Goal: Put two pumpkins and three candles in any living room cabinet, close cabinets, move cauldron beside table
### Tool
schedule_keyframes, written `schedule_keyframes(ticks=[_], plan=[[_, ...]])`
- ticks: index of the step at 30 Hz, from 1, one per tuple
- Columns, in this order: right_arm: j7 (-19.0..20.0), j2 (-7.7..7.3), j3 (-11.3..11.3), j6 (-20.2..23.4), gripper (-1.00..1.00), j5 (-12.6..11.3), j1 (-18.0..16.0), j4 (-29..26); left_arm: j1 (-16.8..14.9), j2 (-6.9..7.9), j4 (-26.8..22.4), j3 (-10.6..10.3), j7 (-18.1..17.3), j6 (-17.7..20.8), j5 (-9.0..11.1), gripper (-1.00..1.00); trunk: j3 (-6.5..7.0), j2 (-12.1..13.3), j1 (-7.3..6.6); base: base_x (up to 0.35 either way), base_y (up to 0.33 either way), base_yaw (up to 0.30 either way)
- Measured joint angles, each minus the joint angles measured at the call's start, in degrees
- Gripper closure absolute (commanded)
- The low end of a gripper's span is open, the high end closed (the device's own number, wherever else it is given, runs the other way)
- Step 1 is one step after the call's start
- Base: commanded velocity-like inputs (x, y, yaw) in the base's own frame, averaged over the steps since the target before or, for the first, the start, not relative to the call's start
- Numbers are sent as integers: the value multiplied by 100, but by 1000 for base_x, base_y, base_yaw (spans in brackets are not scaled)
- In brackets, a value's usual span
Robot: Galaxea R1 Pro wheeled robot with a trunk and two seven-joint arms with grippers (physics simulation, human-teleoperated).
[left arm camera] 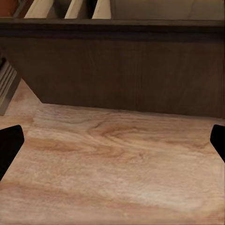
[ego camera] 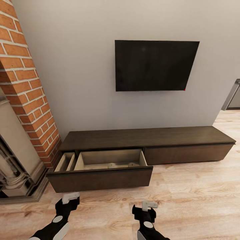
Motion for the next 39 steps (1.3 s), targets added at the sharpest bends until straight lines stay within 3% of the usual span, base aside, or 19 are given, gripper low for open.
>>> schedule_keyframes(ticks=[4,7,14,20,26,39], plan=[[20,23,209,-3,-100,43,-4,-9,0,-4,11,-76,-296,-27,10,-100,0,0,0,0,0,0],[25,41,389,-8,-100,292,-13,-8,0,-5,12,-108,-500,-38,25,-100,0,0,0,0,0,0],[31,40,503,-12,-100,500,-17,-1,0,-6,12,-124,-588,-41,31,-100,0,0,0,0,0,0],[32,43,534,-13,-100,526,-17,1,0,-6,16,-177,-584,-28,27,-100,0,0,0,21,0,0],[32,40,550,-10,-100,569,-17,2,0,-6,17,-496,-548,-21,29,-100,0,0,-1,151,0,0],[55,60,533,-4,-100,548,-90,17,0,-6,103,-795,-589,-27,31,-100,0,0,1,-91,25,0]])
